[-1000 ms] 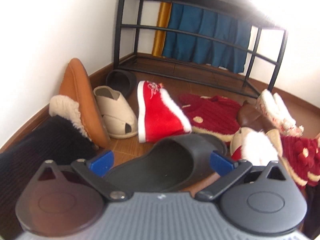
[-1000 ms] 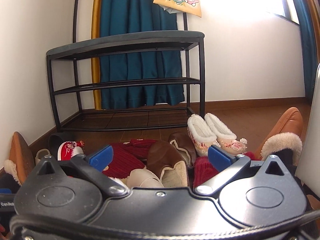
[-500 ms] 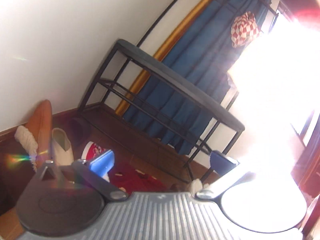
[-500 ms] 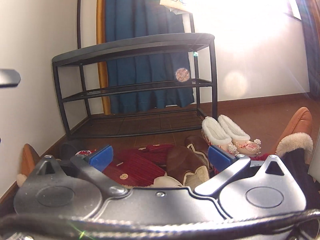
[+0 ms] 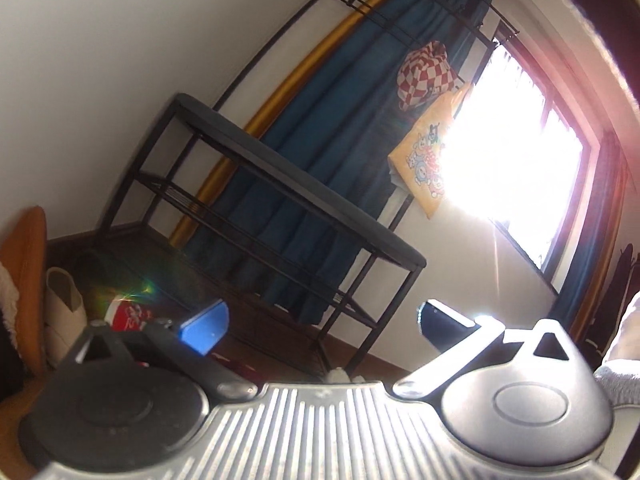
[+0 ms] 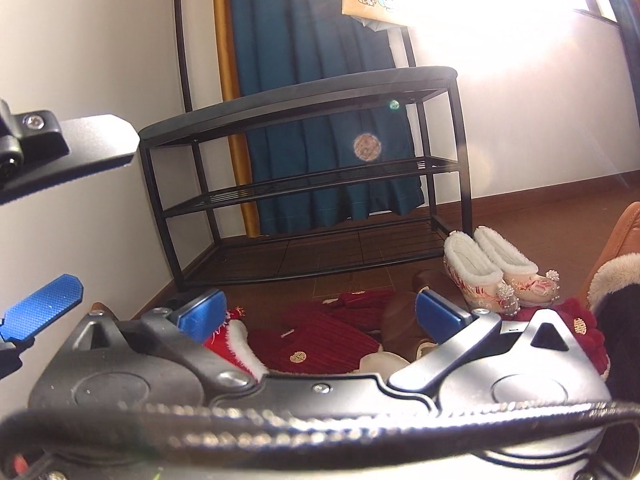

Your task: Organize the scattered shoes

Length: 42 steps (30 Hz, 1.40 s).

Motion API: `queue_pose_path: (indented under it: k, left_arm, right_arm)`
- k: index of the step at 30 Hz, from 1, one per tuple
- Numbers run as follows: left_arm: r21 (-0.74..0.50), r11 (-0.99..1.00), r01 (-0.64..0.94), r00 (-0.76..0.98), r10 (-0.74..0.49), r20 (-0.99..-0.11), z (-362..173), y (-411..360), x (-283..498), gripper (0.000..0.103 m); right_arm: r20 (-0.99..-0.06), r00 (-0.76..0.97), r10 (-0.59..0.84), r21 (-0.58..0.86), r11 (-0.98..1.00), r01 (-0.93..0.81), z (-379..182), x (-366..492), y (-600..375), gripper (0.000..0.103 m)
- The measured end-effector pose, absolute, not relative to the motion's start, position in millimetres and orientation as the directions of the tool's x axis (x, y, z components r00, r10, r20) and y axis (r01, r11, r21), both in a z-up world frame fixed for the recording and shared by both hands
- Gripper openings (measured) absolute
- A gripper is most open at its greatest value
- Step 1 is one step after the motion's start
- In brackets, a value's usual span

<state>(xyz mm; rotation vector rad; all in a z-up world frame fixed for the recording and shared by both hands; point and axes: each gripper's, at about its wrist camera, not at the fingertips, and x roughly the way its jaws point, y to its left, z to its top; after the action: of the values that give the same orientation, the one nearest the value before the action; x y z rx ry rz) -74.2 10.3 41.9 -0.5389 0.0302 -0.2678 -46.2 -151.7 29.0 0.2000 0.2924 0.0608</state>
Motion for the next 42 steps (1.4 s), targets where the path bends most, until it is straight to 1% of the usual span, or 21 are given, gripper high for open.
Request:
queue_pose_path:
  k: [3, 5, 7, 12, 17, 20, 25, 28, 30, 32, 34, 35, 38, 42]
  left_arm:
    - [-0.500, 0.825, 0.263, 0.962, -0.260, 0.077, 39, 15, -75, 0.103]
    - [-0.532, 0.800, 0.277, 0.958, -0.275, 0.085, 40, 19, -80, 0.103]
    - [-0.551, 0.788, 0.276, 0.957, -0.281, 0.078, 39, 22, -82, 0.103]
    - [-0.501, 0.819, 0.279, 0.958, -0.277, 0.080, 34, 21, -87, 0.103]
    - [-0.504, 0.821, 0.267, 0.960, -0.274, 0.062, 33, 28, -88, 0.103]
    - [-0.538, 0.802, 0.258, 0.960, -0.274, 0.052, 39, 36, -85, 0.103]
    - [-0.607, 0.768, 0.205, 0.974, -0.220, 0.052, 60, 51, -82, 0.103]
    - [-0.598, 0.772, 0.215, 0.975, -0.202, 0.091, 79, 54, -86, 0.103]
    - [-0.590, 0.764, 0.260, 0.965, -0.221, 0.138, 90, 55, -93, 0.103]
    - [-0.578, 0.746, 0.330, 0.944, -0.273, 0.187, 99, 54, -101, 0.103]
    - [-0.549, 0.731, 0.405, 0.914, -0.338, 0.225, 105, 51, -110, 0.103]
    - [-0.517, 0.724, 0.457, 0.889, -0.389, 0.242, 109, 48, -116, 0.103]
    - [-0.432, 0.720, 0.544, 0.839, -0.483, 0.250, 111, 41, -129, 0.103]
    - [-0.357, 0.771, 0.528, 0.849, -0.483, 0.213, 90, 46, -136, 0.103]
  right_arm:
    - [-0.285, 0.952, 0.107, 0.218, 0.975, -0.044, 29, -46, -149, 0.103]
    - [-0.288, 0.951, 0.117, 0.221, 0.974, -0.053, 29, -47, -147, 0.103]
    - [-0.288, 0.950, 0.121, 0.215, 0.975, -0.059, 29, -48, -144, 0.103]
    - [-0.288, 0.950, 0.123, 0.205, 0.977, -0.065, 30, -47, -142, 0.103]
    - [-0.286, 0.950, 0.122, 0.180, 0.981, -0.072, 27, -48, -138, 0.103]
    - [-0.273, 0.956, 0.110, 0.130, 0.989, -0.077, 25, -50, -135, 0.103]
    - [-0.248, 0.965, 0.080, 0.005, 0.997, -0.082, 19, -57, -125, 0.103]
    - [-0.231, 0.971, 0.059, -0.110, 0.990, -0.086, 12, -60, -114, 0.103]
    - [-0.224, 0.973, 0.047, -0.168, 0.982, -0.086, 6, -61, -108, 0.103]
    - [-0.227, 0.973, 0.037, -0.197, 0.977, -0.083, 2, -59, -106, 0.103]
    - [-0.248, 0.969, 0.026, -0.190, 0.979, -0.075, -1, -53, -109, 0.103]
    - [-0.265, 0.964, 0.017, -0.169, 0.984, -0.064, -2, -48, -113, 0.103]
    - [-0.308, 0.951, 0.000, -0.074, 0.997, -0.024, 1, -33, -133, 0.103]
    - [-0.342, 0.939, -0.023, 0.104, 0.993, 0.062, 11, -17, -178, 0.103]
